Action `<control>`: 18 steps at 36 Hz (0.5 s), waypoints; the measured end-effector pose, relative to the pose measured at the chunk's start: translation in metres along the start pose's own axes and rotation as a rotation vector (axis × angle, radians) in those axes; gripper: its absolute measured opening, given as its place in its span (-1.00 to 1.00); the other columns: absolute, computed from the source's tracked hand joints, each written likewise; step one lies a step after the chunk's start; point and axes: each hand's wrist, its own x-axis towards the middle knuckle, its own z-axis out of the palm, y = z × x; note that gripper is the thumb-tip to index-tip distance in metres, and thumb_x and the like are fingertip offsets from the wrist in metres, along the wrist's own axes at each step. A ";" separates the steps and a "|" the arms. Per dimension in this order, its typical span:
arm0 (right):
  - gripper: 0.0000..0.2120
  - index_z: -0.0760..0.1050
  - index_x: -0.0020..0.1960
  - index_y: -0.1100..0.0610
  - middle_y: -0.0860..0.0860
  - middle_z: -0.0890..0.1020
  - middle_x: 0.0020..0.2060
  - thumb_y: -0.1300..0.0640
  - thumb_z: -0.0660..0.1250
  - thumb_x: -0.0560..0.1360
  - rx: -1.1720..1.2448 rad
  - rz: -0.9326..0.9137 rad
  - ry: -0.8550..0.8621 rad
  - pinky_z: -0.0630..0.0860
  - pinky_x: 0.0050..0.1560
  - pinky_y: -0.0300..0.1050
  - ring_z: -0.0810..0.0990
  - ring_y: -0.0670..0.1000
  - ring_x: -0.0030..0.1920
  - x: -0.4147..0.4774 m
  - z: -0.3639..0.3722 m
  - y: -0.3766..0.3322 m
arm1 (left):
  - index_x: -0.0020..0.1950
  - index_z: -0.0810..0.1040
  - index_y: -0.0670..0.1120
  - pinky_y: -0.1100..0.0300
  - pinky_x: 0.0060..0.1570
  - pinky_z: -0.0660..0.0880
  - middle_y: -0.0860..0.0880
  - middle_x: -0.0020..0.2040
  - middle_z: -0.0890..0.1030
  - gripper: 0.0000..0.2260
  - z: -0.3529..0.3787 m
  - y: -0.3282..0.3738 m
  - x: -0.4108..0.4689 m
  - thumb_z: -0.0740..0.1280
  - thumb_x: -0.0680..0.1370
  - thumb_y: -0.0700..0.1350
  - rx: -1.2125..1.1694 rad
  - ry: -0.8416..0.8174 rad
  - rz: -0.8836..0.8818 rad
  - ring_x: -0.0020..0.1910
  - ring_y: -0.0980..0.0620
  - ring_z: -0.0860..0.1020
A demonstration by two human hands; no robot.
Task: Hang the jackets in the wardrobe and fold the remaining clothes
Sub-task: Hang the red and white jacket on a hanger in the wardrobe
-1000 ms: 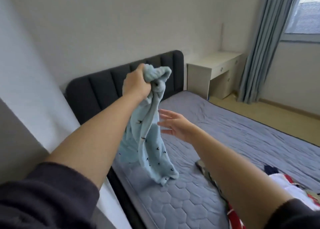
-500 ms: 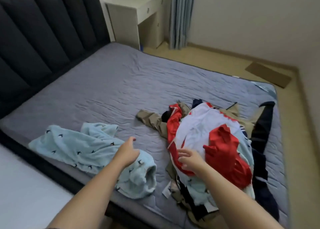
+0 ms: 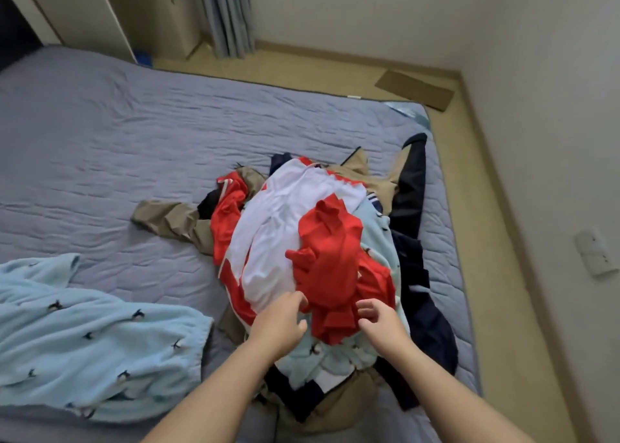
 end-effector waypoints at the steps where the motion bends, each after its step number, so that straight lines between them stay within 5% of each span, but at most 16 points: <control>1: -0.70 0.48 0.13 0.01 -0.01 0.58 0.02 0.31 0.24 0.48 0.009 -0.001 0.006 0.39 -0.28 -0.43 0.55 -0.07 0.01 0.009 -0.003 0.007 | 0.28 0.40 0.03 0.09 0.15 0.45 0.04 0.25 0.47 -0.68 0.004 0.006 0.013 0.28 0.52 -0.05 0.004 0.039 0.007 0.19 0.03 0.49; 7: -0.61 0.44 0.24 0.05 -0.04 0.54 -0.04 0.32 0.29 0.46 0.086 -0.053 0.025 0.40 -0.31 -0.49 0.53 -0.15 -0.12 0.062 -0.006 0.031 | 0.43 0.24 -0.05 -0.04 0.24 0.40 -0.11 0.34 0.38 -0.45 0.022 0.043 0.089 0.36 0.51 -0.02 -0.056 0.186 -0.053 0.31 -0.14 0.40; 10: -0.57 0.42 0.27 0.01 -0.07 0.54 -0.04 0.31 0.30 0.45 0.100 -0.065 0.001 0.40 -0.31 -0.49 0.54 -0.14 -0.09 0.077 -0.007 0.037 | -0.01 0.42 -0.03 0.05 0.05 0.46 -0.07 0.02 0.55 -0.87 0.031 0.050 0.112 0.33 0.53 -0.05 -0.088 0.158 -0.141 0.08 -0.14 0.52; 12: -0.51 0.38 0.32 0.00 -0.06 0.52 0.00 0.30 0.31 0.44 0.083 -0.076 -0.003 0.39 -0.26 -0.46 0.55 -0.06 0.00 0.081 -0.011 0.038 | -0.21 0.38 -0.02 0.17 -0.11 0.42 0.02 -0.23 0.52 -0.84 0.036 0.050 0.116 0.32 0.52 -0.11 -0.248 0.135 -0.082 -0.11 -0.07 0.52; 15: -0.35 0.25 0.44 -0.02 -0.01 0.44 0.22 0.25 0.33 0.40 -0.078 -0.148 0.056 0.44 0.04 -0.35 0.45 -0.02 0.22 0.081 -0.021 0.031 | -0.26 0.37 -0.03 0.30 -0.40 0.32 0.04 -0.37 0.42 -0.81 0.029 0.051 0.108 0.27 0.54 -0.21 -0.634 0.166 -0.072 -0.35 0.05 0.39; 18: -0.15 0.06 0.53 -0.04 -0.02 0.25 0.43 0.17 0.40 0.35 -0.212 -0.287 0.090 0.29 0.38 0.03 0.22 0.02 0.44 0.082 -0.030 0.007 | -0.08 0.48 -0.07 0.17 -0.34 0.36 -0.07 -0.27 0.51 -0.93 -0.004 0.056 0.096 0.24 0.58 -0.19 -0.990 0.157 -0.130 -0.33 0.03 0.44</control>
